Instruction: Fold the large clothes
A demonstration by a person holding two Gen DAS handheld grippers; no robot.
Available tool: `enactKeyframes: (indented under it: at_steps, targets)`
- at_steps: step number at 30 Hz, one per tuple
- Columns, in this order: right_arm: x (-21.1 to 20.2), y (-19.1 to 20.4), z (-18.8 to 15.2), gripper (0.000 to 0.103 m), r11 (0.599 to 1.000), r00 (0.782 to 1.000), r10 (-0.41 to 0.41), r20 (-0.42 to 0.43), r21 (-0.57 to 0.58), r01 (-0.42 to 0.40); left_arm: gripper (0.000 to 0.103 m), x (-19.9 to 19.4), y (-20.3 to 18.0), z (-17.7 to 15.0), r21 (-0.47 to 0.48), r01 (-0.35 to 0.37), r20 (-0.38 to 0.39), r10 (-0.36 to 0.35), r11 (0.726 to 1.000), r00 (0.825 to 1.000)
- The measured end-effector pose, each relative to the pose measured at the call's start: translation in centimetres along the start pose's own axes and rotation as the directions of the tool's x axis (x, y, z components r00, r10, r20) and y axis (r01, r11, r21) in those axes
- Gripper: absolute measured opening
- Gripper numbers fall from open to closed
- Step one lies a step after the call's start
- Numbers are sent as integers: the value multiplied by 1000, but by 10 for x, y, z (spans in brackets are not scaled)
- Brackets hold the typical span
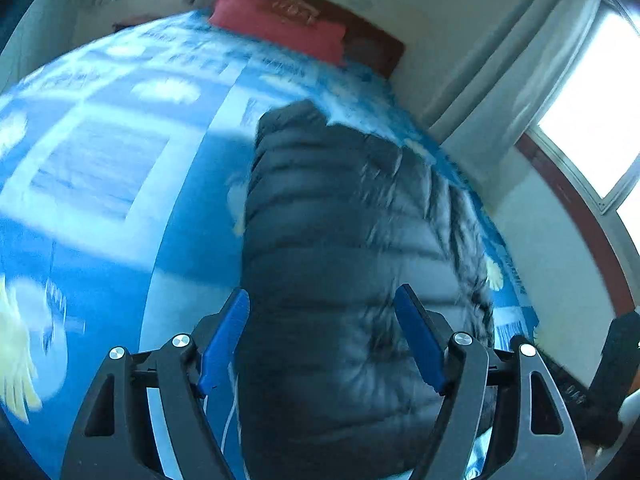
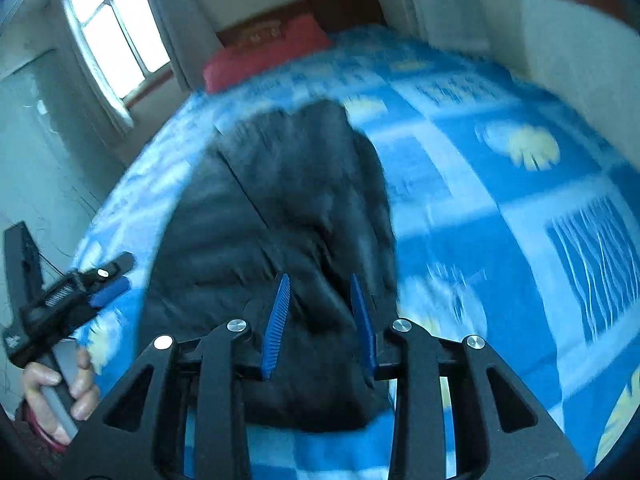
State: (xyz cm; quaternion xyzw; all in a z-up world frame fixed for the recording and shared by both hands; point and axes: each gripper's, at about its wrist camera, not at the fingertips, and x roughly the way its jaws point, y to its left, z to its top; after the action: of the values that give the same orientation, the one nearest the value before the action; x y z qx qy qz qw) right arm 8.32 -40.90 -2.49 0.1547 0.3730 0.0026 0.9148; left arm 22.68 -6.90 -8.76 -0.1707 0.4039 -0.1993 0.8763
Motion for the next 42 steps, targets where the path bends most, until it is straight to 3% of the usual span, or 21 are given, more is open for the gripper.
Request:
enactKeyframes:
  at_steps: [5, 7, 11, 18, 23, 27, 31, 35, 42]
  targets:
    - [47, 2, 22, 30, 1000, 999, -4, -41, -14, 3, 73, 35, -3, 19, 4, -46, -16, 46, 999, 999]
    - [69, -3, 19, 24, 999, 996, -30, -86, -16, 29, 69, 57, 2, 17, -4, -73, -69, 73, 997, 995]
    - [101, -20, 6, 17, 1000, 994, -14, -112, 19, 17, 70, 73, 11, 9, -8, -86, -71, 86, 996, 994]
    - [85, -14, 13, 16, 999, 995, -25, -99, 20, 27, 73, 70, 11, 17, 8, -86, -91, 87, 996, 992]
    - [60, 1, 57, 21, 1000, 1000, 1, 16, 7, -1, 73, 54, -1, 44, 43, -50, -32, 51, 998, 998]
    - [85, 6, 80, 21, 1000, 1000, 7, 20, -16, -7, 73, 70, -9, 68, 73, -61, -14, 62, 995, 998]
    - [125, -1, 88, 17, 999, 999, -34, -37, -34, 33, 73, 99, -11, 74, 73, -63, -80, 69, 995, 994]
    - [147, -15, 79, 12, 999, 995, -38, -90, 14, 39, 74, 117, -14, 70, 99, -106, -87, 115, 989, 990]
    - [168, -25, 67, 7, 999, 995, -18, -97, 43, 22, 76, 135, -13, 61, 106, -147, -88, 157, 983, 984]
